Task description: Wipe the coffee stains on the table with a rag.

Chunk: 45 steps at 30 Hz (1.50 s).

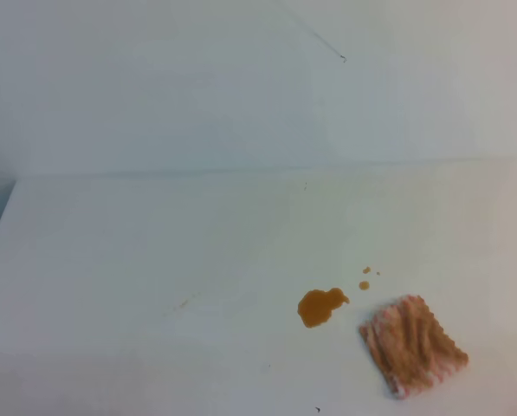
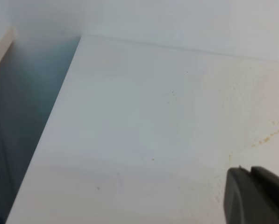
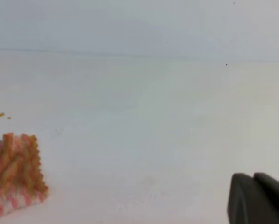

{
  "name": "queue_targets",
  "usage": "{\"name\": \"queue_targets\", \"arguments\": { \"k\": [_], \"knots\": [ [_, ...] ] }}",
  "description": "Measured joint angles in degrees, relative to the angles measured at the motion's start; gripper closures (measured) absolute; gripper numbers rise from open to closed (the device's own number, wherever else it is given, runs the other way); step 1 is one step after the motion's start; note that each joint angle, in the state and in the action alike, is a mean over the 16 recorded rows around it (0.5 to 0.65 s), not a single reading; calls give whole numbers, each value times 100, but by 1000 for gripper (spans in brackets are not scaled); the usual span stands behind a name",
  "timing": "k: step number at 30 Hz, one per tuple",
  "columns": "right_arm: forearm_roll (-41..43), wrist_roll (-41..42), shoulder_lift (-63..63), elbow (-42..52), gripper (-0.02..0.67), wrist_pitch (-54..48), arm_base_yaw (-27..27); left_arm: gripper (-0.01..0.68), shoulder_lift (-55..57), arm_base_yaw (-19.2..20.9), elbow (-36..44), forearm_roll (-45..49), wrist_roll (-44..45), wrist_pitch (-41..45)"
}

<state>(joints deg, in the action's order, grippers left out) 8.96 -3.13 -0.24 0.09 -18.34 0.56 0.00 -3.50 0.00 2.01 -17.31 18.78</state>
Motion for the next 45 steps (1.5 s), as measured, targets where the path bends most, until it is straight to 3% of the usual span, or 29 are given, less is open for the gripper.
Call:
{"name": "queue_targets", "arguments": {
  "k": [33,45],
  "knots": [
    [61,23,0,-9,652,131,0,674,0,0,0,0,-2,0],
    [1082,9,0,-10,652,1929,0,674,0,0,0,0,0,0]
  ]
}}
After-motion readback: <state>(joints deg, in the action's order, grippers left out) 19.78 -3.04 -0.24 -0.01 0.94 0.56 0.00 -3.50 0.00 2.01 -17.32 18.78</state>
